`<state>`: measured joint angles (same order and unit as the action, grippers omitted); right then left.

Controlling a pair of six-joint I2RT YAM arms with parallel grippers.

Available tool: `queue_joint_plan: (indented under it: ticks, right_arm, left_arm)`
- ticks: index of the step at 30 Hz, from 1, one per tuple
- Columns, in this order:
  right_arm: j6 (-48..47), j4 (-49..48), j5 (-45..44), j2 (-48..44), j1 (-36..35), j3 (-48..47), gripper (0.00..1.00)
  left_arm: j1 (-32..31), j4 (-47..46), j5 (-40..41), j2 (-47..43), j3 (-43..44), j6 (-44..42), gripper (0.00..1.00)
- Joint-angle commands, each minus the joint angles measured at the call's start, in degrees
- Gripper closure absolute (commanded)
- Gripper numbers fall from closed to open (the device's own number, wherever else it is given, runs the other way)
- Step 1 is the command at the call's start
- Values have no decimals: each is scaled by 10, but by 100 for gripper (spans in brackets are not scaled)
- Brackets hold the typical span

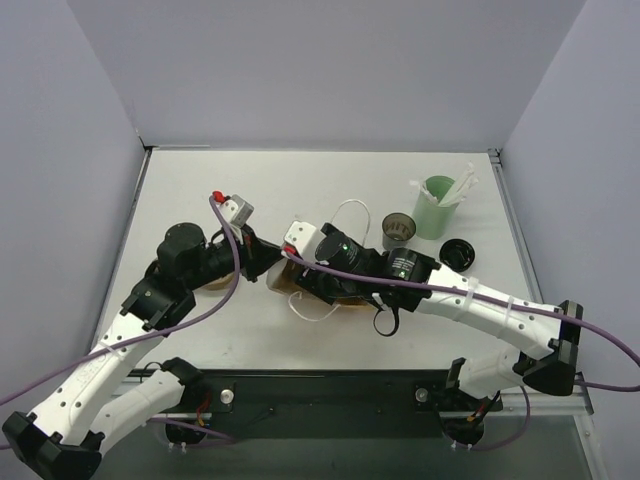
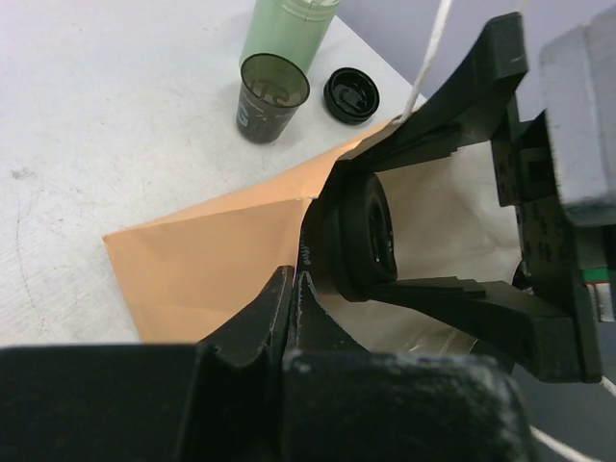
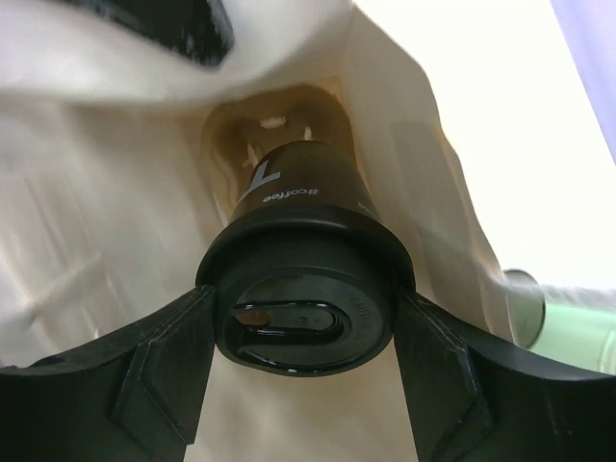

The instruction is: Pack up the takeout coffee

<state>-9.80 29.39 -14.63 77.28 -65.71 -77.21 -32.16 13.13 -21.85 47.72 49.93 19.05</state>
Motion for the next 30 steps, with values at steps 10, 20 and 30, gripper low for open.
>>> queue_joint_plan:
  ticks: [10, 20, 30]
  right_arm:
    - [-36, -145, -13, 29, 13, 94, 58]
    - [-1, -192, -36, 45, 14, 126, 58]
    - [23, -212, -75, 79, 29, 125, 59]
  left_arm:
    - [-2, 10, 15, -70, -47, -26, 100]
    - [-2, 8, 19, -79, -55, 13, 100]
    - [-2, 16, 21, -76, -47, 7, 100]
